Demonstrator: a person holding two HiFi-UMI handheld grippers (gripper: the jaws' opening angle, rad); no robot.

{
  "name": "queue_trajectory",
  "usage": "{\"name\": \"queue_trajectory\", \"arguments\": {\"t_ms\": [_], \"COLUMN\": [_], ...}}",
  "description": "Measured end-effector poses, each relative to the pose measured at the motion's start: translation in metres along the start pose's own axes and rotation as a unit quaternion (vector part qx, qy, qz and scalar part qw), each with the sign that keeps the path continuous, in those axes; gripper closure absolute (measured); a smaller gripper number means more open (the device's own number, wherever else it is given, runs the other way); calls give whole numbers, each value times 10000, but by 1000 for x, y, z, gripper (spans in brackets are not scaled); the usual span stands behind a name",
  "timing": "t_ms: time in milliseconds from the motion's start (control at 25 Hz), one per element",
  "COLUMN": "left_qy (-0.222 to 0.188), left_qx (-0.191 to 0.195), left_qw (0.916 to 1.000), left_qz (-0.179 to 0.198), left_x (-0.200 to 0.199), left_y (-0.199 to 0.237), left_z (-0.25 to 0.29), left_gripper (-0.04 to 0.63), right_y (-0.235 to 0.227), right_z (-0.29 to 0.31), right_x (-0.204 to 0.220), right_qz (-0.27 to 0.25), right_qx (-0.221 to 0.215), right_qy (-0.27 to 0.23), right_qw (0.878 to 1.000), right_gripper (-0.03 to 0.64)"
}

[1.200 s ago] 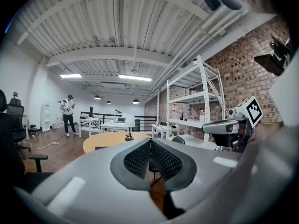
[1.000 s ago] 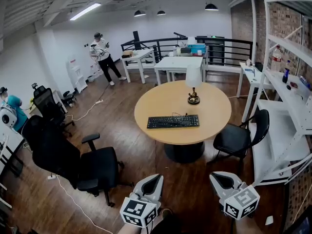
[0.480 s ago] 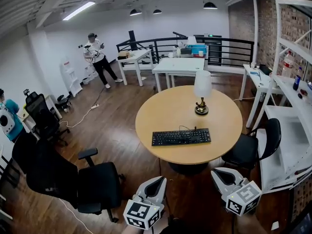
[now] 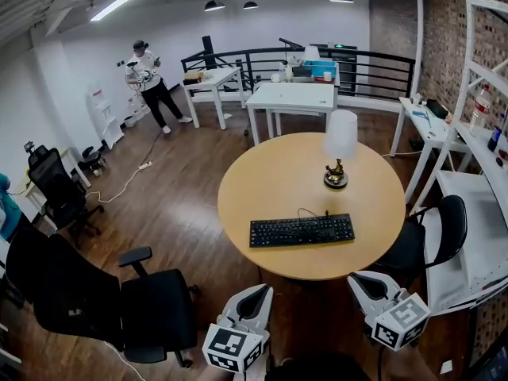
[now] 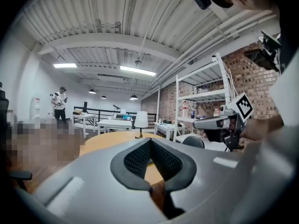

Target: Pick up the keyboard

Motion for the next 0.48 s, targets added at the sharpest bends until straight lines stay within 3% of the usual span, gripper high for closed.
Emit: {"name": "queue_trajectory", "arguments": {"t_ms": [120, 240, 360, 480], "left_qy": [-58, -43, 6, -9], "left_qx": [35, 120, 120, 138], "left_qw": [9995, 9992, 9993, 9975], "left_qz": [-295, -367, -358, -693], "left_x": [3, 9, 9, 4], "left_y": [23, 44, 66, 86], "left_z": [7, 26, 66, 109], "left_gripper": [595, 595, 595, 595], "right_y": [-4, -15, -41, -71], "right_z": [22, 51, 92, 129], "right_x": [-2, 5, 4, -4], "right_qz": [146, -128, -101, -72], "right_qx": [7, 28, -105, -259], "right_qy": [13, 177, 163, 95], "right_qw": [9999, 9998, 9998, 9996], "right_gripper": [614, 612, 612, 612]}}
Point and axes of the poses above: the fingertips, and each gripper's own axes: z forward along the fingers, y to its left, x out of its underside, the point moved 3 cm from there along -z, backward along the fingers, and after that the axes turned 12 degrees about x, right-handed, at the moved point
